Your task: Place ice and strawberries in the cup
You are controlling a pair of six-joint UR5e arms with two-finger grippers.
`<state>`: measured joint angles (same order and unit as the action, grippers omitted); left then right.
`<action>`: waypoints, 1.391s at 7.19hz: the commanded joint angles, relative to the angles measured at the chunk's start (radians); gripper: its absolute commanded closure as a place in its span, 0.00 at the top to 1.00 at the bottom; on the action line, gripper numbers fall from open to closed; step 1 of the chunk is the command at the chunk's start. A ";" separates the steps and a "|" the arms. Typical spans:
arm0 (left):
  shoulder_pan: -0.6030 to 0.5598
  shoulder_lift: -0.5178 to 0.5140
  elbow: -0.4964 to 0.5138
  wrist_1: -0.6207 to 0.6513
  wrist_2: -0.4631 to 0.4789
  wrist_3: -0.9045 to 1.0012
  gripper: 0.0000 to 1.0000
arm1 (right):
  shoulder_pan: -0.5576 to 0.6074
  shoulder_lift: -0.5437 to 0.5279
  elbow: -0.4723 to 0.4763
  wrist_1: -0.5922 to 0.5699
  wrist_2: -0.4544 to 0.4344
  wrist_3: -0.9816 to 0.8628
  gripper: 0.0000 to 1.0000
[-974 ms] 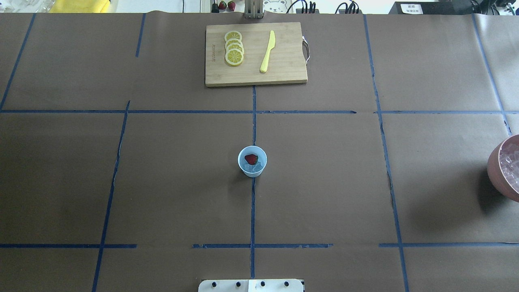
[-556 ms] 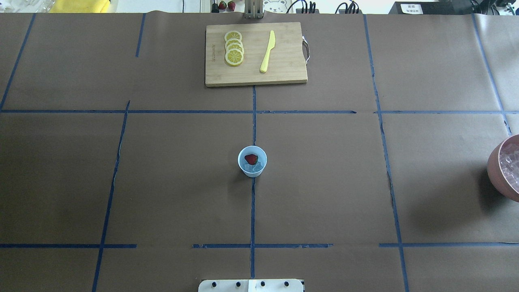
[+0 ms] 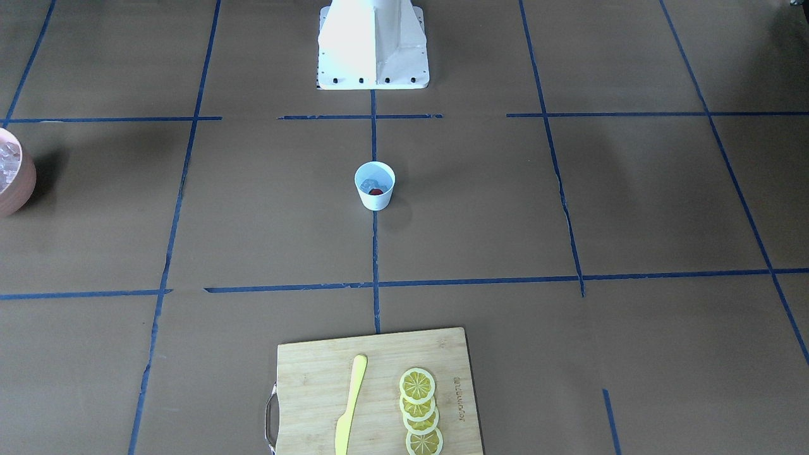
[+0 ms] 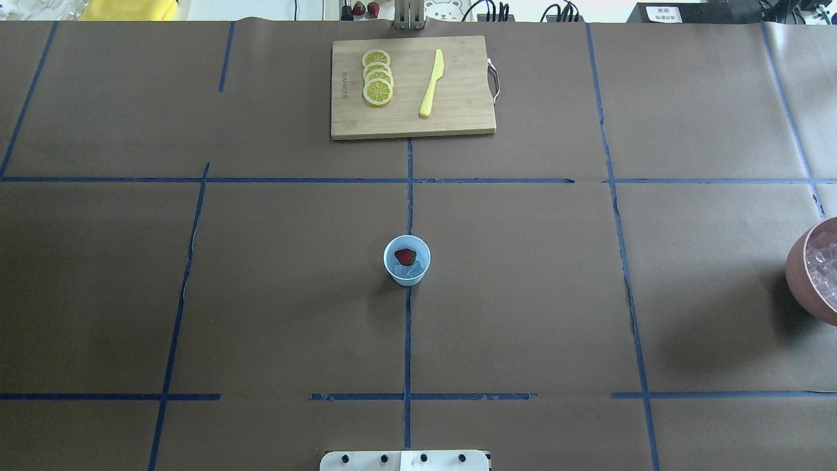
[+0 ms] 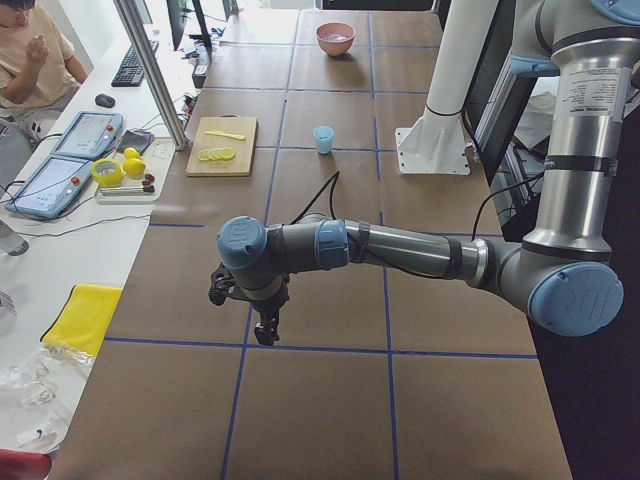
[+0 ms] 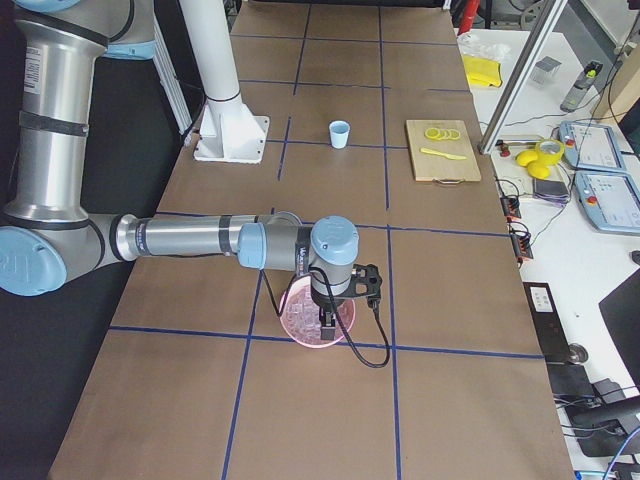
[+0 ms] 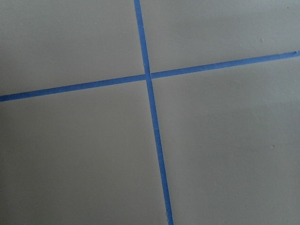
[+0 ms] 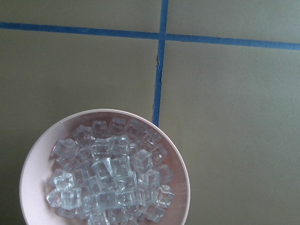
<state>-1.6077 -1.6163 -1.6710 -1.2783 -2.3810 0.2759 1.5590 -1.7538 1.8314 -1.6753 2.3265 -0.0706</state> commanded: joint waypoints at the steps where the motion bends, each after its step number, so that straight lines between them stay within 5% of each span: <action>1: 0.000 0.016 -0.004 -0.009 0.002 0.000 1.00 | 0.000 0.000 0.000 0.003 0.001 0.000 1.00; 10: 0.002 0.029 -0.007 -0.004 0.011 0.002 1.00 | 0.000 -0.006 -0.003 0.006 -0.001 -0.003 1.00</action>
<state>-1.6061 -1.5956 -1.6753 -1.2813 -2.3747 0.2789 1.5590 -1.7594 1.8286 -1.6690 2.3268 -0.0731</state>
